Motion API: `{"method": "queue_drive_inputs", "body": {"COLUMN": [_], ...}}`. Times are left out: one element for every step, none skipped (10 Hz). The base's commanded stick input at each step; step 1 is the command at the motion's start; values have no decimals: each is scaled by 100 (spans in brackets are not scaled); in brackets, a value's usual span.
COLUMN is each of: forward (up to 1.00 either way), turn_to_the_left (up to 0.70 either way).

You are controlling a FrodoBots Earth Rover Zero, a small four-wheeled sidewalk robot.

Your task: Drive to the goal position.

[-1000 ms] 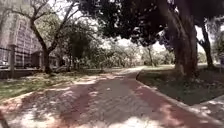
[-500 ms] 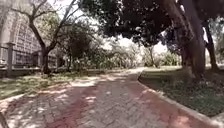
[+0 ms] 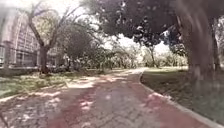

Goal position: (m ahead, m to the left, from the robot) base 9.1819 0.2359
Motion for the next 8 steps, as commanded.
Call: {"method": "queue_drive_inputs", "body": {"forward": [70, 70, 70, 70, 70, 70, 70, 70], "turn_to_the_left": [0, 0, 0, 0, 0, 0, 0, 0]}}
